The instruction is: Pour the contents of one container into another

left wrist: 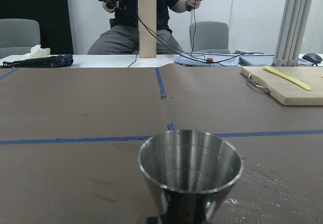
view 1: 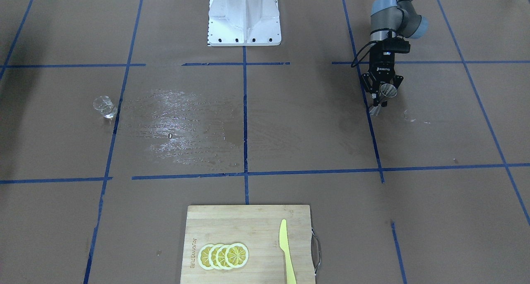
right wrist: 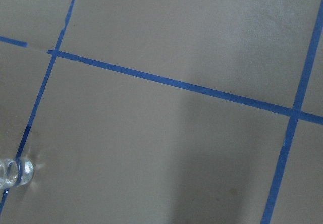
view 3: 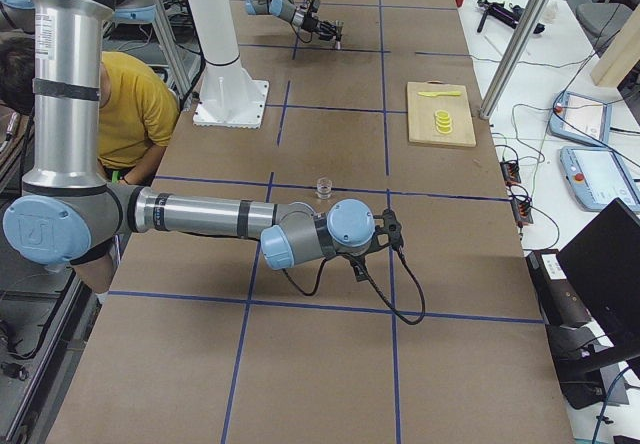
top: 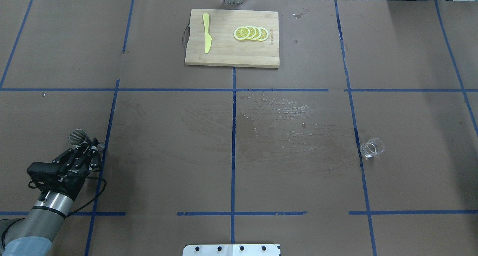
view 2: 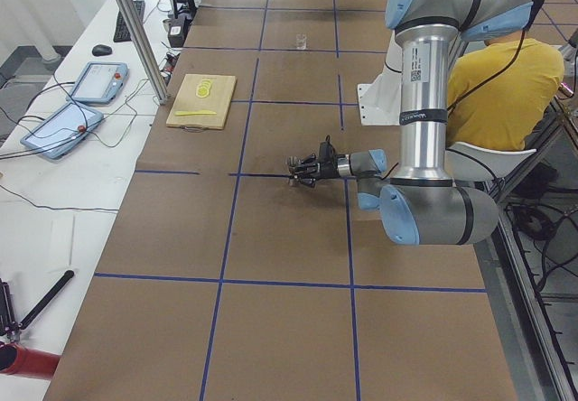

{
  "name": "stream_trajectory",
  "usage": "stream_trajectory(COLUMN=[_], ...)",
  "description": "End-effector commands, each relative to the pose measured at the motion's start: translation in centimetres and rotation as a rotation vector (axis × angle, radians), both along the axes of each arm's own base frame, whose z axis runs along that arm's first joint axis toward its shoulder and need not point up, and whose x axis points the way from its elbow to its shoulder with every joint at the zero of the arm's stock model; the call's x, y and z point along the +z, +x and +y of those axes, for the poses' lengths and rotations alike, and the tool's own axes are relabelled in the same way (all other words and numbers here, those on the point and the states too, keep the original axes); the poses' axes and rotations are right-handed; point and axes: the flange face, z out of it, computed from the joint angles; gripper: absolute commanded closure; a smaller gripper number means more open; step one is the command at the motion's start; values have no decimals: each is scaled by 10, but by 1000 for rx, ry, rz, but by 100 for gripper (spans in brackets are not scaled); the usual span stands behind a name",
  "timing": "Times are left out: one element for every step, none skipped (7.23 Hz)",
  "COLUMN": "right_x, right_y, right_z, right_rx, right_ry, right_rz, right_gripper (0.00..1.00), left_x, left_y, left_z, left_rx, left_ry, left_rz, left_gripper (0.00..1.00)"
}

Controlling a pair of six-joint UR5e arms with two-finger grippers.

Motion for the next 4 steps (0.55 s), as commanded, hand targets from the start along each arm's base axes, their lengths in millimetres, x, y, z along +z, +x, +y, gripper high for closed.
stream_trajectory(right_x=[0, -2, -7, -21], right_y=[0, 0, -1, -5], right_z=[0, 0, 0, 0], right_rx=[0, -1, -8, -26], right_ry=[1, 4, 10, 45], right_rz=[0, -2, -25, -66], right_gripper=[0, 0, 0, 0], left_x=[-9, -24, -26, -38], left_y=[-1, -3, -3, 5], left_z=[1, 1, 0, 1], left_rx=[4, 5, 3, 17], left_ry=[4, 8, 9, 30], left_rz=[13, 39, 42, 18], left_gripper=[100, 100, 100, 100])
